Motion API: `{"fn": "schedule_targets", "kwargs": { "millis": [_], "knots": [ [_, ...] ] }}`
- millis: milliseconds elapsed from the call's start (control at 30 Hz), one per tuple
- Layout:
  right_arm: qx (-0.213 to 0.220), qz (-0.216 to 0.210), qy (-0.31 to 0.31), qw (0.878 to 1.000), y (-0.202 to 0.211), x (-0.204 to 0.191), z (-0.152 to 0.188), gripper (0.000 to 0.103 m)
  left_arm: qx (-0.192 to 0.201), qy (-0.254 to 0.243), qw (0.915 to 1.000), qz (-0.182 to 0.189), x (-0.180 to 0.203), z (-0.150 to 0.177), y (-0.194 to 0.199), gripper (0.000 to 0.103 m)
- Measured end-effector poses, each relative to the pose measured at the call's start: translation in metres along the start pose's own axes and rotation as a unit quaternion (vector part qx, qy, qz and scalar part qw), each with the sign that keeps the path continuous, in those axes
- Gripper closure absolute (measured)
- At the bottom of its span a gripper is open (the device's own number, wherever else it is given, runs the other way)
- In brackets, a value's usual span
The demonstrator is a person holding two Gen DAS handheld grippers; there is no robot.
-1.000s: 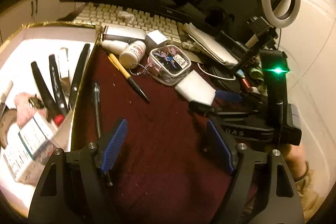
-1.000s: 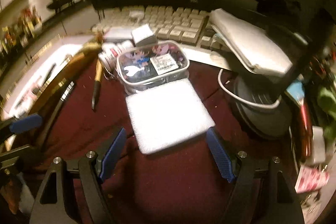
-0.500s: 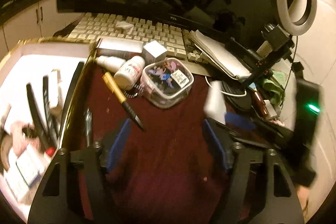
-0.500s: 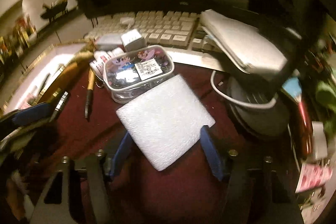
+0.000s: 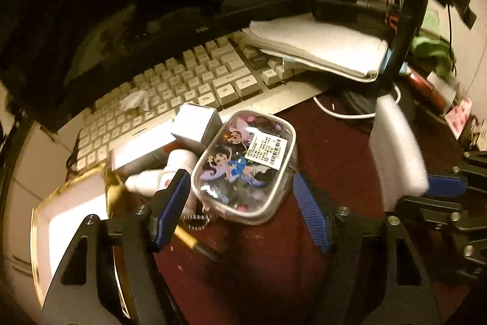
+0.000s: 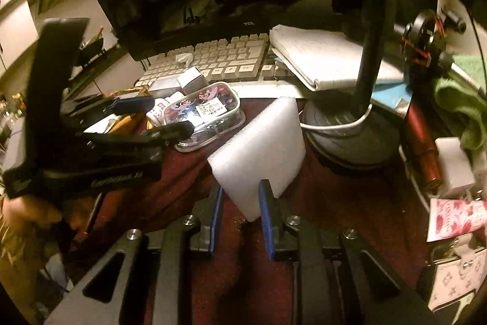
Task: Organize objects
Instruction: 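Grasp the white foam sponge with the right gripper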
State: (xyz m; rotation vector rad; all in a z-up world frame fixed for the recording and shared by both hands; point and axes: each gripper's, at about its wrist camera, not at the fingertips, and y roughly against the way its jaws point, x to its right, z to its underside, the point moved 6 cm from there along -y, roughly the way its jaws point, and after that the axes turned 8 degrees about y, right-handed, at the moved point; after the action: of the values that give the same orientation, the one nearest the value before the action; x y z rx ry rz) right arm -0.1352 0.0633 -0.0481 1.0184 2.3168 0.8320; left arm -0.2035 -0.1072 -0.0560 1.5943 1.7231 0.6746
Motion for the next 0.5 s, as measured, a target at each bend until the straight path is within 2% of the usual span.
{"fn": "schedule_targets", "kwargs": {
  "millis": [100,200,267,367,500],
  "knots": [
    [0.003,-0.010,-0.001,1.000,-0.003,0.001,-0.001,0.081,-0.018,0.006,0.9998,0.001,-0.007,0.000,-0.018,0.029],
    [0.004,-0.010,0.005,1.000,-0.008,-0.002,-0.004,0.081,-0.013,0.049,0.9980,0.037,-0.016,0.001,-0.022,0.028],
    [0.004,-0.009,0.010,1.000,-0.011,-0.005,-0.006,0.081,-0.011,0.060,0.9972,0.045,-0.017,0.002,-0.024,0.027],
    [0.005,-0.002,0.015,1.000,-0.012,-0.007,-0.007,0.081,-0.005,0.052,0.9979,0.038,-0.012,0.002,-0.023,0.028],
    [0.009,0.012,0.023,1.000,-0.010,-0.007,-0.006,0.081,0.003,0.048,0.9983,0.034,-0.003,0.002,-0.019,0.033]
  ]
}}
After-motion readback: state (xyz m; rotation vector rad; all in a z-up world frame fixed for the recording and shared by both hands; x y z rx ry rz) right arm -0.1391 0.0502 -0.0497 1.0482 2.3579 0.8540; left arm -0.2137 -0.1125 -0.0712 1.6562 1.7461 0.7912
